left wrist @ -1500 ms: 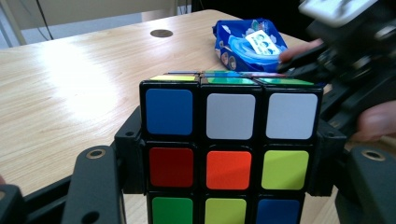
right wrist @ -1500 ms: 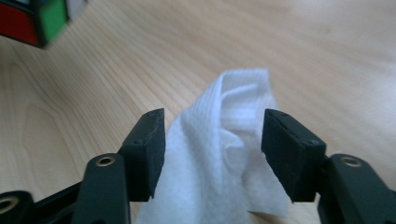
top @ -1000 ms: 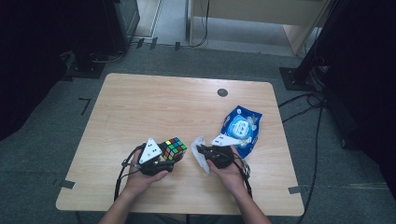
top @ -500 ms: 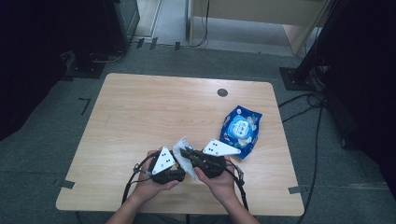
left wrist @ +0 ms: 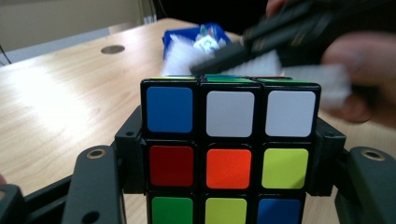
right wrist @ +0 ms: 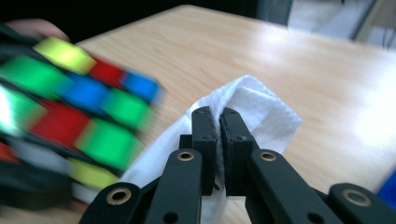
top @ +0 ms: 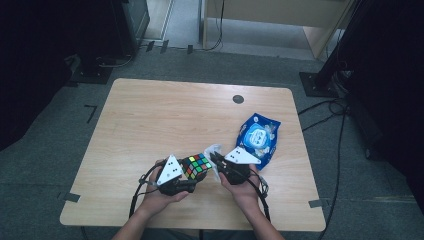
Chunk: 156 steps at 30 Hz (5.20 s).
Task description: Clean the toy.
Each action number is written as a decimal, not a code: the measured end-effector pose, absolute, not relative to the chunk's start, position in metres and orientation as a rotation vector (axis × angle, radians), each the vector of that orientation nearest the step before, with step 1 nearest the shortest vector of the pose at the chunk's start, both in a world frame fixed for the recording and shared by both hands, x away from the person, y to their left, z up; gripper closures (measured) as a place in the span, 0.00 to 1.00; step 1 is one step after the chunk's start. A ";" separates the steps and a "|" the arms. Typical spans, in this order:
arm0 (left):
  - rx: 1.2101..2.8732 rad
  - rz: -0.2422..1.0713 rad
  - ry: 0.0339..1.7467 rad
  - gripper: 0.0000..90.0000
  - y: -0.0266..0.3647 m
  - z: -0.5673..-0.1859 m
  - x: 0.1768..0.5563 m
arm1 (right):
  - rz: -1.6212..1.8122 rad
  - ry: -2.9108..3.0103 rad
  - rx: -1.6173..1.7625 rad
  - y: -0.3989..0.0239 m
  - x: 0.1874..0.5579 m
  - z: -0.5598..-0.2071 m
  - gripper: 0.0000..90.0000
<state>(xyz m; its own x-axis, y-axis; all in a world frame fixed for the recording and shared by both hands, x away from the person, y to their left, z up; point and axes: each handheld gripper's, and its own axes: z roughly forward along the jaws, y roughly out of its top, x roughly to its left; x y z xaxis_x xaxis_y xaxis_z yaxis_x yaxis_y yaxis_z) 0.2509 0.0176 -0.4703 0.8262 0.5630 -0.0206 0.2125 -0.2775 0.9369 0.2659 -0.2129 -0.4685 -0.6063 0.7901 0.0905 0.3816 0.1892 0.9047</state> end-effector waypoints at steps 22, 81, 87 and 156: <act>1.894 0.408 0.566 0.38 0.011 -0.472 0.248 | 1.679 2.061 1.009 -0.196 0.245 -0.444 0.95; 1.941 0.544 0.572 0.36 -0.001 -0.477 0.245 | 1.475 2.178 1.344 -0.181 0.249 -0.443 0.38; 1.932 0.535 0.575 0.38 0.005 -0.475 0.248 | 1.526 2.206 1.283 -0.183 0.252 -0.440 0.37; 1.899 0.523 0.628 0.15 0.042 -0.468 0.266 | 1.554 2.225 1.173 -0.225 0.267 -0.425 0.39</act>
